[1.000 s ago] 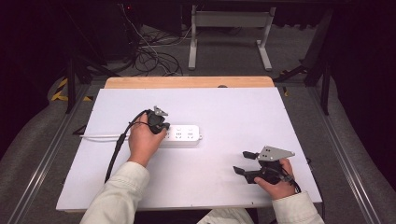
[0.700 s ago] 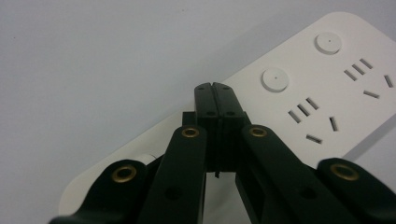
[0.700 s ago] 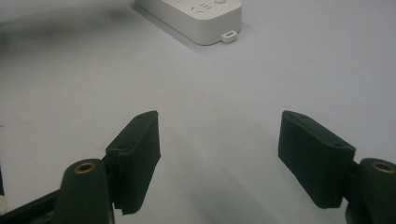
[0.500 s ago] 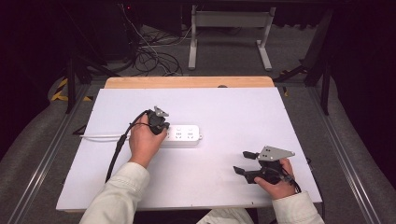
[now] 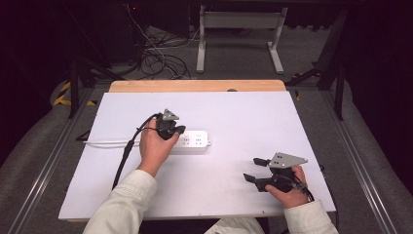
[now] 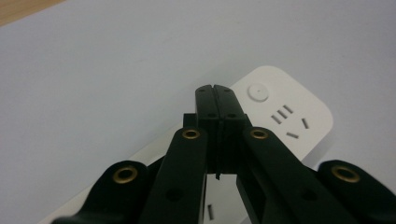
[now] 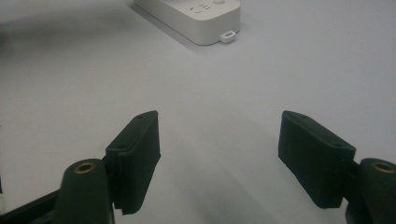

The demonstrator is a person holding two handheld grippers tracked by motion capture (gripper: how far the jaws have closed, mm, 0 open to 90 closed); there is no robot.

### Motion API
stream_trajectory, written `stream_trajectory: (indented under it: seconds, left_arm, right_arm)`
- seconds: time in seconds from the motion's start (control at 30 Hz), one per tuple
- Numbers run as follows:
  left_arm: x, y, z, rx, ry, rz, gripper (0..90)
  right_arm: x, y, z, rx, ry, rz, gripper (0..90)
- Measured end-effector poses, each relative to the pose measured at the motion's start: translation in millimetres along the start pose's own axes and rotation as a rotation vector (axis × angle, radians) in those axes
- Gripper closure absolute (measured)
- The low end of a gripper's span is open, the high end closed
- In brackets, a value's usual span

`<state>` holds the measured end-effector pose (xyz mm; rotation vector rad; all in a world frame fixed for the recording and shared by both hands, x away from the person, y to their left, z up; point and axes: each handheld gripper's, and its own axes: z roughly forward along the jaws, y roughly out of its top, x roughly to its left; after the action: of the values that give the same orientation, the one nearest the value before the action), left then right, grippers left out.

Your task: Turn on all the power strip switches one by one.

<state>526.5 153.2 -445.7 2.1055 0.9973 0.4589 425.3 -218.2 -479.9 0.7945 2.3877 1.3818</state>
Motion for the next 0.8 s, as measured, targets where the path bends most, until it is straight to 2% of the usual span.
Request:
stream_trajectory:
  seconds: [0.03,0.07,0.13,0.47,0.5,0.8]
  left_arm:
    - [0.0,0.0,0.0,0.0,0.0,0.0,90.0]
    - [-1.6,0.2,1.8,0.007,0.012,0.02,90.0]
    - [-4.3,-0.4,6.5,0.009,-0.001,0.012,90.0]
    - [-4.7,-2.7,14.1,0.041,0.016,0.015,90.0]
    - [-4.5,-3.7,15.6,0.042,0.013,0.032,90.0]
    - [-4.5,-3.9,16.8,0.033,0.022,0.034,90.0]
  right_arm:
    - [-0.1,0.0,0.0,0.0,0.0,0.0,30.4]
    - [-0.1,0.0,0.0,0.0,0.0,0.0,30.4]
    - [-0.2,0.0,-0.2,-0.002,0.002,0.0,30.4]
    - [-0.1,0.0,-0.6,-0.003,0.003,-0.001,30.4]
    - [-0.1,0.0,-0.5,-0.003,0.003,-0.001,30.4]
    - [0.1,0.0,-0.6,-0.003,0.005,-0.001,30.4]
